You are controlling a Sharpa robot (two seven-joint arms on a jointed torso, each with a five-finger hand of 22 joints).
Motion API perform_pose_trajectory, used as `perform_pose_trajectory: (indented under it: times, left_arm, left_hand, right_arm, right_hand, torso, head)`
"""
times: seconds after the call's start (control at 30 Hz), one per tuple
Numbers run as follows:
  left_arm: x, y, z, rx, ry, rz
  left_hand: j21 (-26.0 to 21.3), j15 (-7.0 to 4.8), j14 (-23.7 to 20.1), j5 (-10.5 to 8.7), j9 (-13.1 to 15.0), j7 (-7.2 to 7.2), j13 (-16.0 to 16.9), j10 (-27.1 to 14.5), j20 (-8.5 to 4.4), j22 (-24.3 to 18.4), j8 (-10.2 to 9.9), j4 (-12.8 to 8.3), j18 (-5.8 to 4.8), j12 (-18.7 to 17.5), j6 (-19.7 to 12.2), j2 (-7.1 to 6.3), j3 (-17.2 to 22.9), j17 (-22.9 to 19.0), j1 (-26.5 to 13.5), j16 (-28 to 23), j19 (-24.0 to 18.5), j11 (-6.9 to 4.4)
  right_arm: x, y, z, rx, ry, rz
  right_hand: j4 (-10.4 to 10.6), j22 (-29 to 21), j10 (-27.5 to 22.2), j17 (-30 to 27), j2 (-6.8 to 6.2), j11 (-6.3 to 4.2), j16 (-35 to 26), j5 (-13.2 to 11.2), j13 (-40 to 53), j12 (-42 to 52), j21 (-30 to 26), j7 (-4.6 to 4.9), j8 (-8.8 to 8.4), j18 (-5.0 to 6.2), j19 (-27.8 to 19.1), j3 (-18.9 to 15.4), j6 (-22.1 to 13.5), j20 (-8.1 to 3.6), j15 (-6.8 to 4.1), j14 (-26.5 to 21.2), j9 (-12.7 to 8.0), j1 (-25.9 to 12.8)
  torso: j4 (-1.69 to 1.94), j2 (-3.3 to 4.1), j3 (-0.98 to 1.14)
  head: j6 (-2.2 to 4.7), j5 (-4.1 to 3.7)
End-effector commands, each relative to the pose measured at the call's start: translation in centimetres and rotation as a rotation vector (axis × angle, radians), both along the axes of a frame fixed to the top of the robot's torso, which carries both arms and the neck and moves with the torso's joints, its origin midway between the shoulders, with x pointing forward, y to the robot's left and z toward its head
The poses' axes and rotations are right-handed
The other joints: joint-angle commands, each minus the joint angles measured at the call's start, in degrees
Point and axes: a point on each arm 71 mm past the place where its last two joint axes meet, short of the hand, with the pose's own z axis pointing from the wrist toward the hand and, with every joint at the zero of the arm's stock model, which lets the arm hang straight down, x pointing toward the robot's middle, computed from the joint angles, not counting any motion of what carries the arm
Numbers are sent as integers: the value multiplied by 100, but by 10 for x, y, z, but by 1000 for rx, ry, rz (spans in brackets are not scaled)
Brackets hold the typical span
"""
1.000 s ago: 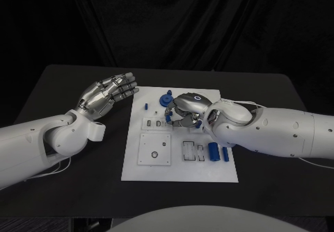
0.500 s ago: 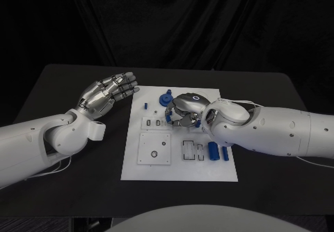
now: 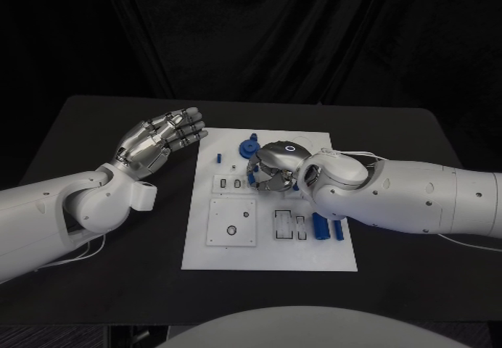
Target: Assemble the parts on the task board
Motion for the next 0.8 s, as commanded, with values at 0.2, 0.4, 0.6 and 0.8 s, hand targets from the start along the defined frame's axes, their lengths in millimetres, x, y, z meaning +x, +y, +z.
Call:
perform_pose_trajectory:
  times: [0.2, 0.4, 0.6, 0.8]
  left_arm:
    - [0, -1, 2, -29, -22, -6]
    - [0, -1, 1, -28, -21, -6]
    - [0, -1, 0, -27, -18, -8]
    - [0, -1, -1, -26, -15, -8]
  left_hand:
    - [-14, 25, -22, 15, 8, 160, 3, -12, -10, -9, 20, 7, -107, 11, 17, -4, 31, 4, -71, 13, -6, 19]
    - [-17, 25, -31, 15, 7, 163, 3, -17, -10, -11, 20, 8, -108, 9, 11, -6, 58, 2, -83, 12, -12, 17]
    - [-17, 25, -31, 15, 7, 163, 3, -17, -10, -11, 20, 8, -108, 9, 11, -6, 58, 2, -83, 12, -12, 17]
    - [-19, 23, -30, 15, 6, 164, 2, -22, -10, -12, 18, 8, -108, 6, 4, -6, 66, 3, -87, 15, -15, 17]
  right_arm:
    - [1, -1, -6, -33, 15, -16]
    - [0, -1, -7, -39, 20, -3]
    - [0, -1, -7, -43, 25, 7]
    - [0, -1, -8, -46, 27, 10]
  right_hand:
    - [-26, 978, 587, 1480, -22, 77, -13, -143, 1509, 16, -72, 76, -40, 127, -59, 42, -197, 17, 53, 587, 312, -20]
    - [-11, 966, 587, 1457, -153, 135, -35, -583, 1509, 16, -123, 166, -270, 135, -78, -11, -594, 70, 109, 576, 188, -145]
    - [18, 937, 520, 1399, -232, 76, -89, -1105, 1451, -18, -237, 168, -564, 161, -128, -101, -1177, 49, 68, 548, -22, -226]
    - [66, 939, 505, 1419, -270, 57, -70, -1349, 1438, -25, -248, 152, -695, 158, -126, -179, -1496, 34, 52, 556, -172, -246]
  torso:
    - [3, -5, -2]
    - [-5, -3, -1]
    - [-5, -3, 4]
    - [-13, -4, 1]
  head:
    - [-12, 4]
    - [-11, 7]
    - [-16, -1]
    - [-30, 13]
